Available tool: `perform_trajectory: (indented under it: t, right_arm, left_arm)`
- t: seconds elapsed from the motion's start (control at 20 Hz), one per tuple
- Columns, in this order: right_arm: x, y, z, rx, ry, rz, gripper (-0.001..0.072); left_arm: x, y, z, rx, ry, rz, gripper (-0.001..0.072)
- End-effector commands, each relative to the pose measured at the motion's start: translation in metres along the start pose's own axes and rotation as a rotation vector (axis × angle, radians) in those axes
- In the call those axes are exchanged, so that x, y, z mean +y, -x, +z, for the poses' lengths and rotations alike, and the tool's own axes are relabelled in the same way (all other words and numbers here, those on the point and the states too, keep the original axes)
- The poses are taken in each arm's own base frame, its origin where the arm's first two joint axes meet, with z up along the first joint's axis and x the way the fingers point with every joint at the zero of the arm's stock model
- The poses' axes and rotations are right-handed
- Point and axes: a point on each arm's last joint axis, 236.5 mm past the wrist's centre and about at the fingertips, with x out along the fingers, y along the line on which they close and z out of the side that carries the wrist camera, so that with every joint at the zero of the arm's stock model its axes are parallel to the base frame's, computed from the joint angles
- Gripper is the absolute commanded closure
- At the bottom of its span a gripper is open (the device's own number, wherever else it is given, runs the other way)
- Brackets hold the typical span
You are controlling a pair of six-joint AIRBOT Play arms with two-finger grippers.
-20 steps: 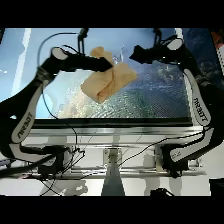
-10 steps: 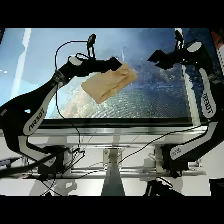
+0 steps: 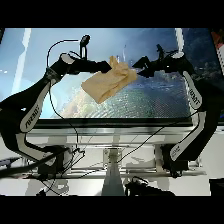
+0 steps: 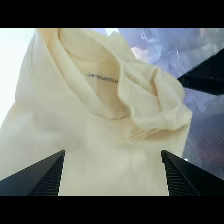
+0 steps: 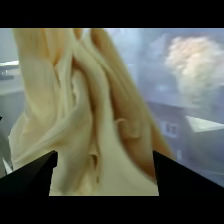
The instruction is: Fold the clothes and pants, and hang the long-sleeved shirts on hangers.
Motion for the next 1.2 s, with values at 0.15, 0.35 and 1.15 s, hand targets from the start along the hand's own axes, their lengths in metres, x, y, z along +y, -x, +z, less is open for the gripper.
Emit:
perform_trajectory:
  t: [0.15,0.35,1.15]
  right_arm:
    - [0.046,-0.027,-0.015,0.080,0.173,0.023,0.0014]
    - [0.036,-0.032,-0.033,0.171,0.346,-0.072,0.0010]
    - [0.043,-0.094,-0.098,0.341,0.278,-0.131,0.0030]
  left_arm:
    - [0.014,0.003,-0.014,0.064,-0.069,0.043,0.0020]
    - [0.012,0.003,-0.017,0.075,-0.071,0.037,0.0020]
    - [0.038,0.004,-0.032,0.147,-0.188,0.130,0.0020]
